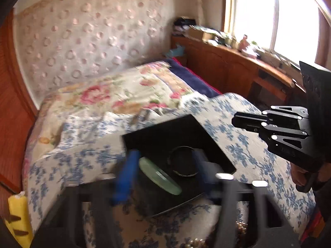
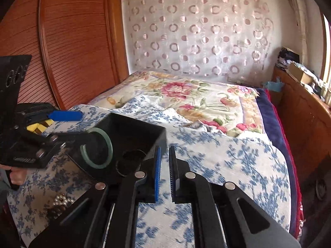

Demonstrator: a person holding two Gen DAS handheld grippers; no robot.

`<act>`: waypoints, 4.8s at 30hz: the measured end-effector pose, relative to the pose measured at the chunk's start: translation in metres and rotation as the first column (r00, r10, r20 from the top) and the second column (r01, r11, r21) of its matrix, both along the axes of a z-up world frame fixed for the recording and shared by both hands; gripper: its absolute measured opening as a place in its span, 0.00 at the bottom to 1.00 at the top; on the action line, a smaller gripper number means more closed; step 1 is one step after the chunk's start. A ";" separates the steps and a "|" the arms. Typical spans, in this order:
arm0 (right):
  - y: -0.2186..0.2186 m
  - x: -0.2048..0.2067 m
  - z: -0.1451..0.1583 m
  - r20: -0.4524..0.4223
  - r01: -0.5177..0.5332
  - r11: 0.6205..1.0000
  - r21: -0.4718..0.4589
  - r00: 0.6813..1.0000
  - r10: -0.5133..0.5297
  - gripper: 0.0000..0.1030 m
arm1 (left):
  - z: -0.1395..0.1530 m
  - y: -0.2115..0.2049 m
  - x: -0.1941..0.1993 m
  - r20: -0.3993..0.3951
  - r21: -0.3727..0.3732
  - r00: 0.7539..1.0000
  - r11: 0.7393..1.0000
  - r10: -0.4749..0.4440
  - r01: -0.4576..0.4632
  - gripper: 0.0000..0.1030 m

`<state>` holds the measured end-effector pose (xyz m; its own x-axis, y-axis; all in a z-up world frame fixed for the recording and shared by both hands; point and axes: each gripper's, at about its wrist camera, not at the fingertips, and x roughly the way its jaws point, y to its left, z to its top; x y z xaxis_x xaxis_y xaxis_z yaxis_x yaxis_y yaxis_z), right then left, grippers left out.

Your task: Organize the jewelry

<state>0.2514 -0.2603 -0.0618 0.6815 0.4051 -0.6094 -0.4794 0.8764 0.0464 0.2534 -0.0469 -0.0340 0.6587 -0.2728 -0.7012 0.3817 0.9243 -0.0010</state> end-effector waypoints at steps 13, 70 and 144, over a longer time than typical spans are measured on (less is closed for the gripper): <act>-0.027 -0.014 -0.010 -0.005 0.018 1.000 0.001 1.000 -0.018 0.09 | 0.018 0.029 -0.006 0.029 -0.050 0.997 0.997 0.068 -0.067 0.43; 0.002 -0.177 -0.067 -0.139 -0.025 1.000 -0.005 0.990 0.024 0.09 | -0.072 0.019 -0.145 -0.134 -0.123 0.990 0.990 0.047 -0.063 0.30; 0.091 -0.091 -0.061 -0.393 -0.274 0.961 -0.041 0.889 0.236 0.12 | -0.045 0.088 -0.183 -0.045 -0.180 0.987 0.971 0.153 -0.159 0.12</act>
